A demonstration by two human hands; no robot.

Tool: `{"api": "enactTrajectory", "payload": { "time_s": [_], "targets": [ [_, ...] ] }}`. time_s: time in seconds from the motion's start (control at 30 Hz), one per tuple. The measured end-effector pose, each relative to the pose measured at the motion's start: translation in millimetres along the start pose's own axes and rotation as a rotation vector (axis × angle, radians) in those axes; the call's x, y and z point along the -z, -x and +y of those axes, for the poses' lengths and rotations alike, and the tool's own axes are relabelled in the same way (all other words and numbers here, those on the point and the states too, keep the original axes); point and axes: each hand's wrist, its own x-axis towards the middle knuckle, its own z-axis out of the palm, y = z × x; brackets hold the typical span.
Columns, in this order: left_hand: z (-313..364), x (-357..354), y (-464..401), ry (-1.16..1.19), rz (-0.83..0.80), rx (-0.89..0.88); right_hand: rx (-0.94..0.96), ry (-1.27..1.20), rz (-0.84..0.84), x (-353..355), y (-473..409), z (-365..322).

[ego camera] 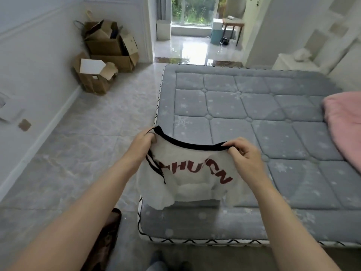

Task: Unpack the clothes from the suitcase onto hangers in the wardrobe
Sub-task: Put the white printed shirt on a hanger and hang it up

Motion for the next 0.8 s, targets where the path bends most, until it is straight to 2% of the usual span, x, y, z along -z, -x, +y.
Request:
{"api": "enactTrajectory", "payload": {
  "time_s": [0.1,0.27,0.4,0.43,0.5,0.63,0.7,0.8],
  "targets": [
    [6.7,-7.1,-11.4,-0.042,-0.064,-0.073,-0.034,0.14,0.015,13.6,4.5,1.0],
    [20.5,-14.2,-33.3,-0.439,-0.021,-0.322,-0.073,0.335,0.049,31.0,5.5,-6.0],
    [28.2,-12.1,-40.7,-0.57,-0.034,-0.429,-0.14,0.493,0.141,30.7,5.0,-10.5],
    [27.7,-10.2,-42.2,-0.531,-0.086,-0.405,-0.141,0.487,0.174,30.5,5.2,-10.1],
    [25.9,-10.0,-41.1,-0.378,-0.182,-0.25,-0.121,0.443,0.249,28.6,7.2,-11.2],
    [16.9,-14.8,-34.9,-0.212,-0.164,0.043,-0.112,0.3,0.3,16.4,14.0,-18.2],
    [13.6,-14.0,-33.2,-0.098,-0.218,0.147,-0.1,0.3,0.288,11.3,15.2,-20.1],
    [10.1,-10.3,-38.3,-0.259,-0.32,0.196,-0.042,0.347,0.312,5.5,17.5,-27.8]
  ]
}}
